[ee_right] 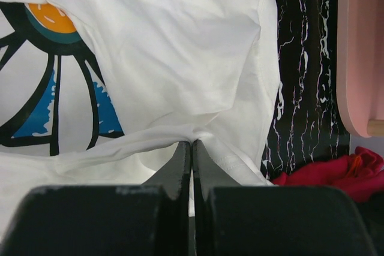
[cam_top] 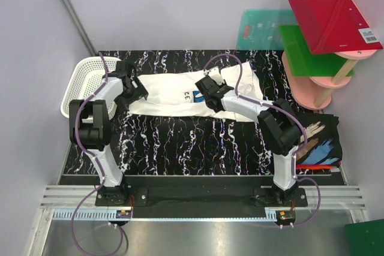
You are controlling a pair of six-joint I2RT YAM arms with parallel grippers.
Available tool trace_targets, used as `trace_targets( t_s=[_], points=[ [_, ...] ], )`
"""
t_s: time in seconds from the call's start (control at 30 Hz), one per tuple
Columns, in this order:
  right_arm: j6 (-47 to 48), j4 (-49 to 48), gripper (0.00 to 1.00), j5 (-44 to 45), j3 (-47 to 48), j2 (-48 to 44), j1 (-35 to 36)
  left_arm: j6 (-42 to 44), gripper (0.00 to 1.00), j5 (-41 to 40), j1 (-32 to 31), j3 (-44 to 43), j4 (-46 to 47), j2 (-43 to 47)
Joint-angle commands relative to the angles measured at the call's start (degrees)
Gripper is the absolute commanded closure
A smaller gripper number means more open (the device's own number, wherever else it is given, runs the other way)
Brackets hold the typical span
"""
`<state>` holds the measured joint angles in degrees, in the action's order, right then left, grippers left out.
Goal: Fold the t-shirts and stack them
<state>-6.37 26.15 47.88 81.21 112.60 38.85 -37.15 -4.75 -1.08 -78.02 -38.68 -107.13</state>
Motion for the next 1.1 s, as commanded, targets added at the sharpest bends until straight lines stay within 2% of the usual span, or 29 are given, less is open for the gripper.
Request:
trace_targets(
  t_s=[0.0, 0.2, 0.27, 0.3, 0.33, 0.37, 0.43, 0.47, 0.5, 0.73, 1.07],
  points=[
    [3.99, -3.83, 1.00, 3.18, 4.83, 1.83, -0.70, 0.06, 0.01, -0.26, -0.32, -0.29, 2.55, 3.42],
    [9.35, -6.90, 1.00, 5.38, 8.96, 6.22, -1.32, 0.06, 0.01, 0.45, -0.50, -0.38, 2.38, -0.53],
    [11.71, -8.74, 0.95, 5.38, 10.98, 8.07, -1.58, 0.06, 0.01, 0.62, -0.59, -0.03, 2.29, -0.80],
    [12.43, -8.92, 0.80, 6.86, 12.03, 10.51, -1.85, 0.23, 0.01, 0.62, -0.59, 0.15, 2.46, -0.62],
    [13.04, -8.93, 0.58, 7.49, 14.22, 11.76, -1.76, 0.14, 0.01, 0.71, -0.68, 0.50, 2.38, -0.54],
    [13.83, -8.93, 0.51, 7.67, 14.94, 12.73, -1.85, 0.23, 0.01, 0.71, -0.76, 0.76, 2.55, -0.10],
    [13.40, -9.53, 0.26, 6.97, 15.47, 13.09, -1.76, 0.41, 0.01, 0.62, -1.03, 1.64, 2.55, 1.13],
    [12.53, -10.06, 0.03, 7.05, 15.12, 12.22, -1.76, 0.49, 0.01, 0.62, -1.20, 1.90, 2.55, 1.57],
    [12.26, -10.94, 0.00, 6.88, 13.73, 11.51, -1.67, 0.76, 0.01, 0.88, -1.20, 2.25, 2.64, 2.53],
    [11.65, -13.85, 0.00, 8.55, 8.71, 7.38, -2.46, 1.64, 0.01, 1.24, -2.08, 6.03, 3.69, 7.55],
    [8.93, -14.02, 0.03, 6.89, 8.79, 6.15, -4.40, 2.60, 0.01, 1.06, -2.26, 7.79, 3.87, 7.55]
  ],
)
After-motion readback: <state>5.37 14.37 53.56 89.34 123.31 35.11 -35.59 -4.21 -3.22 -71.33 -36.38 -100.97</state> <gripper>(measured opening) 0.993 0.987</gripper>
